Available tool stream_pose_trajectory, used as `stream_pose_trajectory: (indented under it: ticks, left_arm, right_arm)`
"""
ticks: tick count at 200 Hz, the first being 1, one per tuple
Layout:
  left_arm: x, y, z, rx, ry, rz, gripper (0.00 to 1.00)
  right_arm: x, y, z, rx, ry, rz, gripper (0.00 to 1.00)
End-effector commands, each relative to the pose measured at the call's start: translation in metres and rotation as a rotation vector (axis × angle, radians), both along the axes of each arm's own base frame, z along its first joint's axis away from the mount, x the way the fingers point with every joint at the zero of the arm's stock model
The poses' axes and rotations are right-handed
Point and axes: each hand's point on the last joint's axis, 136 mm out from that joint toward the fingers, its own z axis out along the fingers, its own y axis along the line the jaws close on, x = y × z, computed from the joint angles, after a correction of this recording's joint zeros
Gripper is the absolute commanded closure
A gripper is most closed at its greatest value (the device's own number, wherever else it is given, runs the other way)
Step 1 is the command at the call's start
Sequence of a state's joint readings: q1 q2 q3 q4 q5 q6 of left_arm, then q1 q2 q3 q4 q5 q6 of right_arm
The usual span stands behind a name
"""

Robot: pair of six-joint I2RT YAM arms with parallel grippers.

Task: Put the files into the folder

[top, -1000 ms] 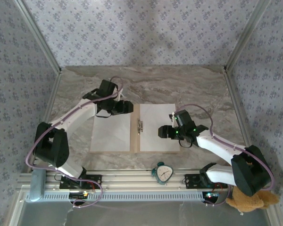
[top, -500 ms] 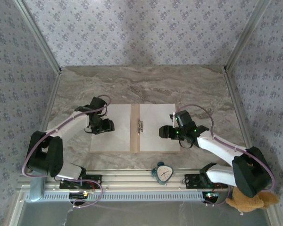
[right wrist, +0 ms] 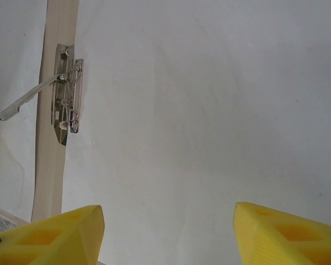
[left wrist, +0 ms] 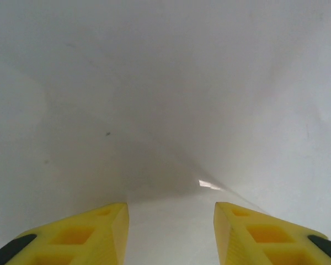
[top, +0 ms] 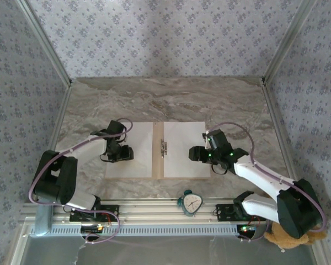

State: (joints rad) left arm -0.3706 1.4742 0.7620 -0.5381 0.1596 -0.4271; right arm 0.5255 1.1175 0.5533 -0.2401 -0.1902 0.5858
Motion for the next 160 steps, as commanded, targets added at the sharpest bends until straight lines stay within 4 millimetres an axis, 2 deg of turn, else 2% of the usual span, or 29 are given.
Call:
stream_pose_trajectory:
  ticks: [1,25,61,102,160]
  left_arm:
    - [0.001,-0.011,-0.005,-0.012,0.0,-0.036,0.54]
    - [0.004,-0.021,-0.008,-0.008,-0.004,-0.051,0.54]
    - [0.007,-0.047,-0.009,-0.028,-0.013,-0.084,0.54]
    - [0.009,-0.072,-0.012,-0.041,-0.014,-0.106,0.54]
    - [0.014,-0.095,-0.003,-0.035,-0.032,-0.15,0.53]
  right_arm:
    - [0.001,-0.006,0.013,-0.011,0.001,-0.036,0.36]
    - [-0.001,-0.005,0.027,0.014,0.025,-0.025,0.35]
    - [0.003,-0.001,0.048,0.069,0.049,-0.023,0.35]
    - [0.015,0.001,0.069,0.096,0.081,-0.085,0.37]
    - [0.024,-0.001,0.066,-0.064,0.188,-0.112,0.4]
